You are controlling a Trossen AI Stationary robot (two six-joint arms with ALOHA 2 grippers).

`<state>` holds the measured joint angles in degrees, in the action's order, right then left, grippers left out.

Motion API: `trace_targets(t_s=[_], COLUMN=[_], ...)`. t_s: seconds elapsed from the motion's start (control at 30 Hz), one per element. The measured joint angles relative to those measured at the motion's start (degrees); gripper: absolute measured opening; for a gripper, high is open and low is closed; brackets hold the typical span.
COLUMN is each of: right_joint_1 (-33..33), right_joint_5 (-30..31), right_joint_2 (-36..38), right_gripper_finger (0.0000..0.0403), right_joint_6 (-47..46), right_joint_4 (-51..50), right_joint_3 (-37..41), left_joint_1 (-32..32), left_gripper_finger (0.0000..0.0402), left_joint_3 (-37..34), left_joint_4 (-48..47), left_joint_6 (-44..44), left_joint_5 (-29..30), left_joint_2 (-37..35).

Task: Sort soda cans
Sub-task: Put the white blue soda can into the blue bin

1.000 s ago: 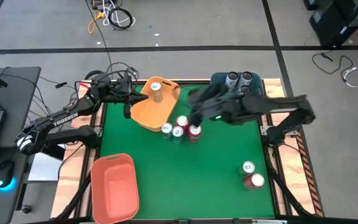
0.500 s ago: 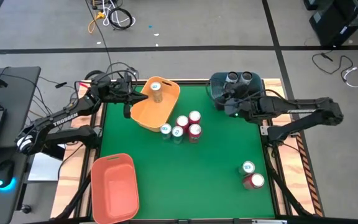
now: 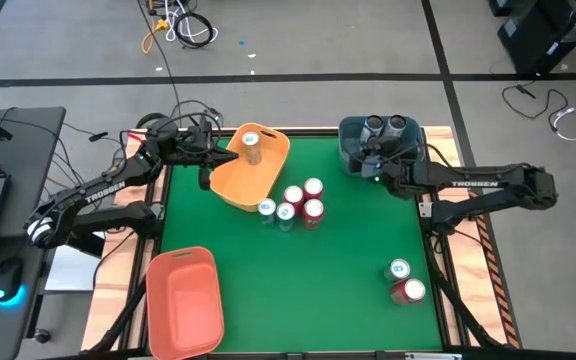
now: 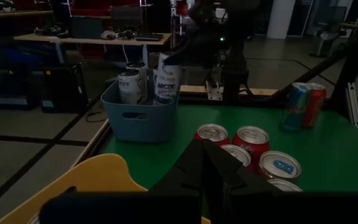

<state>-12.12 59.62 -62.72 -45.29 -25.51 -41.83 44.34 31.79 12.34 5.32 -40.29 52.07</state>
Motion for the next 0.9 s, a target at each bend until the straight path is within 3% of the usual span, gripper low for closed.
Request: trace_targets(t_s=[0.7, 0.9], right_joint_1=[-4.67, -6.19], right_joint_5=[-2.76, -5.96], right_joint_2=[-0.05, -0.05], right_gripper_finger=[0.0244, 0.0248], right_joint_6=[-1.14, -1.15], right_joint_4=[7.69, 7.84], right_joint_3=[7.56, 7.98], left_joint_1=[0.0, 0.0], left_gripper_finger=[0.0005, 0.0005], left_joint_3=[0.0, 0.0], left_joint_4=[-0.33, -0.32], left_joint_6=[-0.02, -0.02], left_joint_5=[0.0, 0.0], left_joint_2=[0.0, 0.0])
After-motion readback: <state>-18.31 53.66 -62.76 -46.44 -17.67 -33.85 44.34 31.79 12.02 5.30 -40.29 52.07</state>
